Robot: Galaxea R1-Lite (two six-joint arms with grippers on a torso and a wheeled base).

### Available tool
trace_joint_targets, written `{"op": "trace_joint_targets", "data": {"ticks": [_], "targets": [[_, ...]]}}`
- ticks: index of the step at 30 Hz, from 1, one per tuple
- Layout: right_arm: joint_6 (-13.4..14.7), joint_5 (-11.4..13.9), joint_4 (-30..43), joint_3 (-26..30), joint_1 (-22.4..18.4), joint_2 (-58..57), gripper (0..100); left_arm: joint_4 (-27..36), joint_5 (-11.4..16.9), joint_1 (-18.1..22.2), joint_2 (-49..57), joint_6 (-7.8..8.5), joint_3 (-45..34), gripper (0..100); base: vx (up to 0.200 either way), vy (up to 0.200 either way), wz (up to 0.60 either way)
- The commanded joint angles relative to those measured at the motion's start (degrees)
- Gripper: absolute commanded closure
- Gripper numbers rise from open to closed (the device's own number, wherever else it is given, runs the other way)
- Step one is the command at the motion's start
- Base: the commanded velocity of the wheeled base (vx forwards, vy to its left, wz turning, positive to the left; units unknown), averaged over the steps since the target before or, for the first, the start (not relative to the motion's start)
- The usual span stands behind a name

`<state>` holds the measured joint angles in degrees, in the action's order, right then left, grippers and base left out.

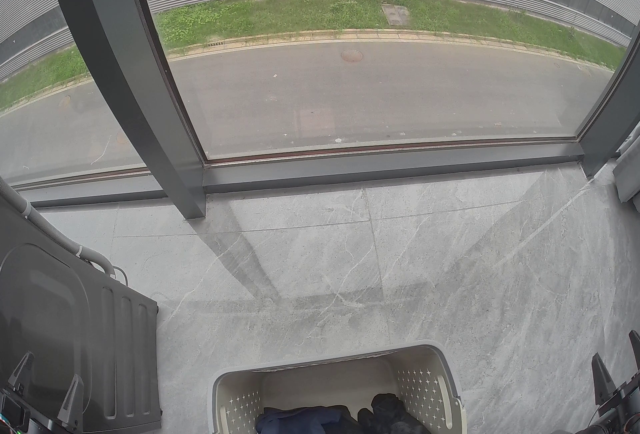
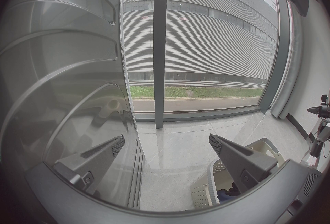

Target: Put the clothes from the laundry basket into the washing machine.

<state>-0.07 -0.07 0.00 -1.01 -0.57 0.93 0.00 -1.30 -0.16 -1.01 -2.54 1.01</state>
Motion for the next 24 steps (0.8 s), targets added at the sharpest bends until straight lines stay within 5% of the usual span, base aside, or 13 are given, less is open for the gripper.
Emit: {"op": "trace_joint_targets", "data": {"ticks": [1,24], "targets": [[-0.01,-0.01,0.00,0.92,0.05,-0.22,0,0.00,-0.01,-0.02,0.57,-0.01,-0.92,0,0.000,0.000,0.00],[-0.01,-0.01,0.00,0.92,0.05,-0.22,0,0.00,-0.01,-0.02,0.57,-0.01,-0.92,0,0.000,0.000,0.00]]}}
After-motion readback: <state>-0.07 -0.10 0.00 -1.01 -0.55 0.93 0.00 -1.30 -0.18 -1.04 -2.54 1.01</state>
